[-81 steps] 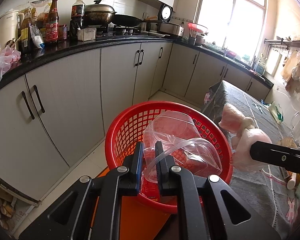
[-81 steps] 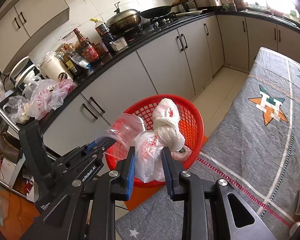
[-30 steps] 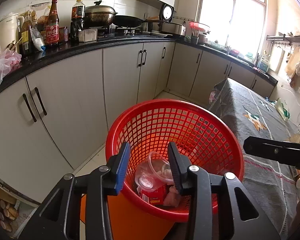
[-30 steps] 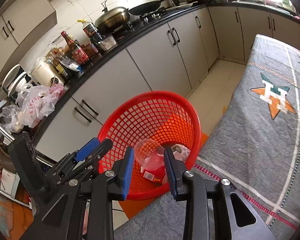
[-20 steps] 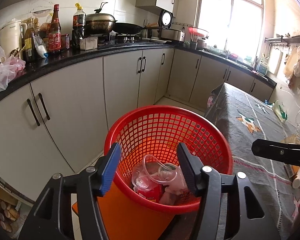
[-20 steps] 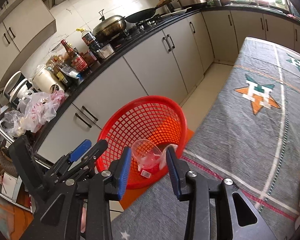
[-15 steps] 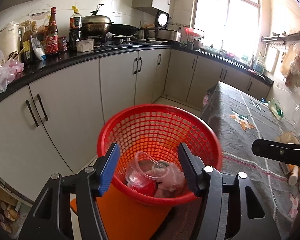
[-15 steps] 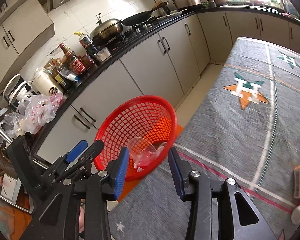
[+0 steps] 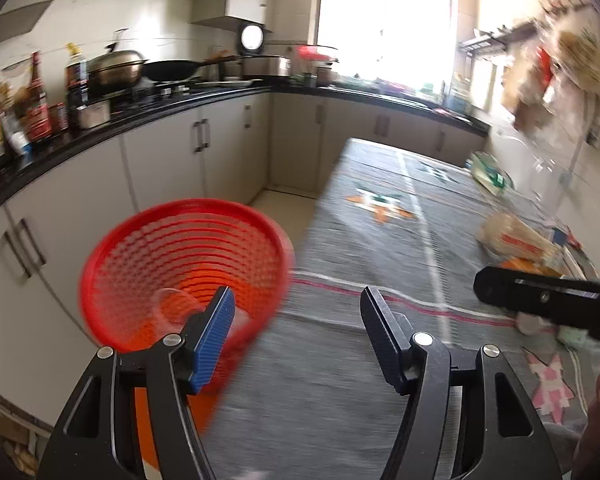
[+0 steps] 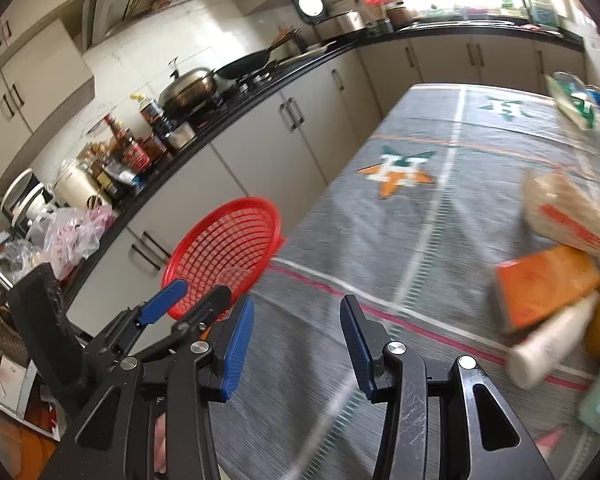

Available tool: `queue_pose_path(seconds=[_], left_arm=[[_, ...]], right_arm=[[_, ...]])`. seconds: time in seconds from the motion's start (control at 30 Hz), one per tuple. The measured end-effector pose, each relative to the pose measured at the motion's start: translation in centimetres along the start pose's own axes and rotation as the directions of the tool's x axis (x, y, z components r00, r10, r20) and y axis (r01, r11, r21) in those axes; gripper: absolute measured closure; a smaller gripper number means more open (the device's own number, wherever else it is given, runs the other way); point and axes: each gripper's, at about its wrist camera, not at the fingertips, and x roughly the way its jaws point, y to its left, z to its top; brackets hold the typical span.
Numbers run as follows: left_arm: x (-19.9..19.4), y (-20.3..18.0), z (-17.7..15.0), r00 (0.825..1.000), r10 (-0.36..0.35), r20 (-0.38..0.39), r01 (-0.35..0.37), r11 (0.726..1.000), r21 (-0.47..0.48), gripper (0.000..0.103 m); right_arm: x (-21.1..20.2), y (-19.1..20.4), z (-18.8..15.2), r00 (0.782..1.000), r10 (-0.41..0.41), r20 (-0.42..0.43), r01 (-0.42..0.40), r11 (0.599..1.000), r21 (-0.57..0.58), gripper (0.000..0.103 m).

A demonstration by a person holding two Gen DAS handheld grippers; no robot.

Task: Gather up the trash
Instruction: 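Move both grippers to the table and grasp the teal tissue pack with the right gripper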

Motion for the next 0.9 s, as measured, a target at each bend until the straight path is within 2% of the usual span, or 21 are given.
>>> queue_pose_path(seconds=[0.33, 0.57, 0.63, 0.73, 0.9], left_arm=[[1.0, -9.0, -1.0, 0.993, -0.106, -0.042, 0.111, 0.985, 0.134, 0.038], [1.5, -13.2, -1.7, 0.984, -0.163, -0.078, 0.176, 0.963, 0.204, 0.037], [1.5, -14.1, -1.6, 0.979, -0.182, -0.088, 0.197, 0.957, 0.213, 0.033], [1.8, -14.9, -1.7, 0.976, -0.190, -0.104, 0.210, 0.951, 0.226, 0.033], [1.9, -15.0, -1.8, 0.976, -0.188, -0.113, 0.210, 0.948, 0.238, 0.032]], right_arm=[[-9.3, -7.3, -2.2, 0.990, -0.056, 0.127, 0.039, 0.990, 0.133, 0.054], [-16.2, -13.6, -5.2, 0.959, -0.190, 0.209, 0.132, 0.956, 0.263, 0.045], [-17.1, -15.3, -6.1, 0.954, -0.215, 0.211, 0.145, 0.942, 0.303, 0.042], [-17.4, -17.6, -7.0, 0.951, -0.238, 0.199, 0.156, 0.921, 0.357, 0.040], [-15.5, -18.7, -7.3, 0.966, -0.208, 0.154, 0.142, 0.923, 0.356, 0.040]])
